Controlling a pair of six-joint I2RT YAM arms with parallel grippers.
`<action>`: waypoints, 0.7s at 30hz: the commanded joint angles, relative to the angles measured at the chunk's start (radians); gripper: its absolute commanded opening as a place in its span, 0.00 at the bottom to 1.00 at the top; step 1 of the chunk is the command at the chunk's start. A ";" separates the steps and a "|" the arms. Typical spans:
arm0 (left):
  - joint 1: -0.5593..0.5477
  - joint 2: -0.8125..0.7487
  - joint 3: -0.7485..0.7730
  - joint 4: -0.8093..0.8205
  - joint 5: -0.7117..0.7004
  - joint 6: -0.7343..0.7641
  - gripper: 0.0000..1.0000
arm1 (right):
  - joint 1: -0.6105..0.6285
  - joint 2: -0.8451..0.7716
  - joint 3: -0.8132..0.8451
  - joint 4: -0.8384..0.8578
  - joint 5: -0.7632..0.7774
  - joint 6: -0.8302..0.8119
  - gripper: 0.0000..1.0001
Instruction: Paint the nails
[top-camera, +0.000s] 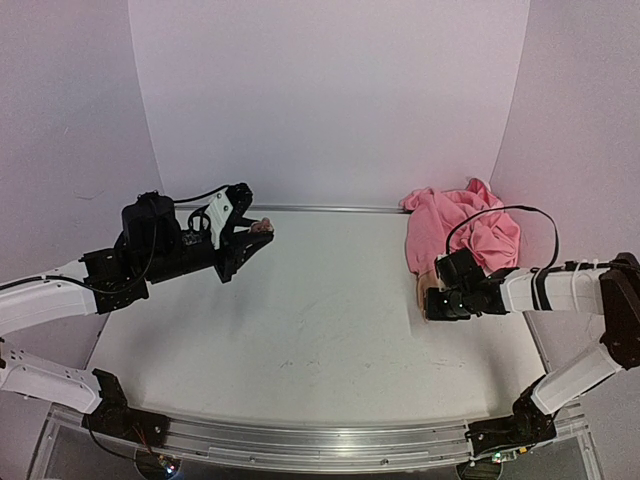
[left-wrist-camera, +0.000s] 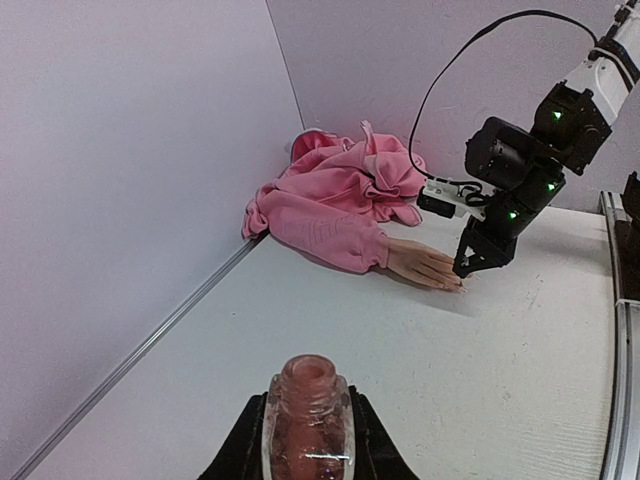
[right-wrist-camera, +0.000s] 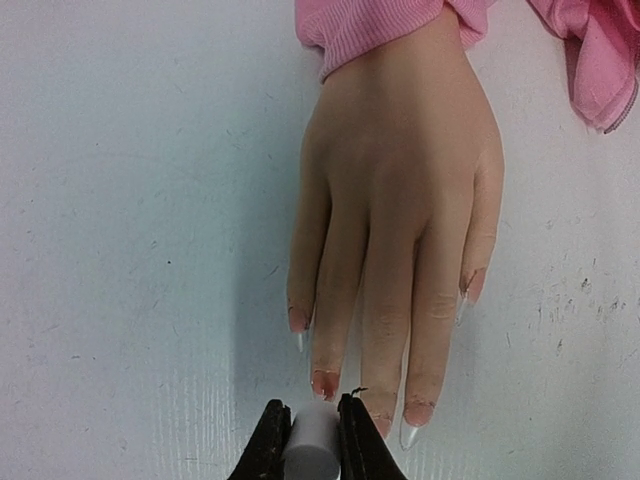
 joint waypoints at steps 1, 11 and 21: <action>0.006 -0.017 0.003 0.043 0.001 0.006 0.00 | -0.006 0.013 0.033 0.000 0.014 -0.011 0.00; 0.006 -0.016 0.004 0.043 0.002 0.006 0.00 | -0.006 0.028 0.034 0.007 0.014 -0.016 0.00; 0.007 -0.018 0.003 0.043 0.003 0.005 0.00 | -0.006 0.035 0.031 0.006 -0.038 -0.022 0.00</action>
